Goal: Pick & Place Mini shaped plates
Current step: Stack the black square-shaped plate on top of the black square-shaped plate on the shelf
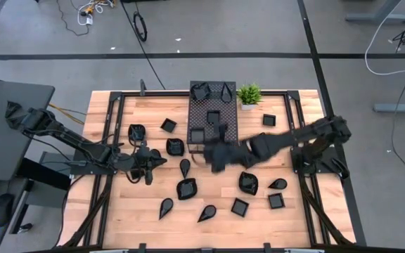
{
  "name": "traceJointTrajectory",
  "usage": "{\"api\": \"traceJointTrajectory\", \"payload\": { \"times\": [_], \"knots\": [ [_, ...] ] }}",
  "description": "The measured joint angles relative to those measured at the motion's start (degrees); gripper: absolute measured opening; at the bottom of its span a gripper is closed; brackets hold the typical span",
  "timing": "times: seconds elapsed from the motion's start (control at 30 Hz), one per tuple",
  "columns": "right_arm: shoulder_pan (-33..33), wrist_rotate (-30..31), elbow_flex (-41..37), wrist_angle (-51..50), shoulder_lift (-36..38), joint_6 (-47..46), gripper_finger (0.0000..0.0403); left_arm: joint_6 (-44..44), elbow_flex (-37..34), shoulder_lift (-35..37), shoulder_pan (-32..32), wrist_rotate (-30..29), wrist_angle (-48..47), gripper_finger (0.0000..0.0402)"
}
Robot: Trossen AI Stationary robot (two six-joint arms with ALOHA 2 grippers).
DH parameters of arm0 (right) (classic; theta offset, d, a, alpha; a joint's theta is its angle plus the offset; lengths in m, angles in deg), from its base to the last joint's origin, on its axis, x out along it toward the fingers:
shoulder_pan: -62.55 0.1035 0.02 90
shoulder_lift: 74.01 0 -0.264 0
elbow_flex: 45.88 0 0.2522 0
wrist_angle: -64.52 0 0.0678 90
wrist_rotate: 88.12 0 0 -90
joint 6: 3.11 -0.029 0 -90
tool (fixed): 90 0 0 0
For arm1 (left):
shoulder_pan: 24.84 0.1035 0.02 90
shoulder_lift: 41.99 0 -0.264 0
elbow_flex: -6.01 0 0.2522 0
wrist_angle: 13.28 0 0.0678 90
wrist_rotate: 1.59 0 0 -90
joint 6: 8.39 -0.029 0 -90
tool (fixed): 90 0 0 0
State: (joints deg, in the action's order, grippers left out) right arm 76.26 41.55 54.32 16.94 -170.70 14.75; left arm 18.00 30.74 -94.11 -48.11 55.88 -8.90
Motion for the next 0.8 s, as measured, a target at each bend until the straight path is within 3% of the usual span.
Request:
{"api": "traceJointTrajectory", "payload": {
  "times": [0.27, 0.47, 0.57, 0.8],
  "knots": [
    [-12.9, -6.5, 0.0, -6.2, -0.6, 5.1, 0.0000, 0.0, 0.0, 0.0, 0.0, 0.0, -0.1, 0.0016],
    [-15.3, -8.2, -0.2, -9.8, -0.5, 5.1, 0.0000, 0.0, 0.0, 0.0, 0.0, 0.2, -0.2, 0.0016],
    [-15.2, -9.3, -4.0, -8.9, 0.3, 6.2, 0.0000, 0.0, 0.0, 0.0, 0.0, 0.4, -0.2, 0.0016],
    [-15.1, -8.2, -17.1, 9.1, 7.1, 7.8, 0.0000, 0.2, 0.0, 0.0, -0.1, 0.8, -0.2, 0.0016]
  ]
}}
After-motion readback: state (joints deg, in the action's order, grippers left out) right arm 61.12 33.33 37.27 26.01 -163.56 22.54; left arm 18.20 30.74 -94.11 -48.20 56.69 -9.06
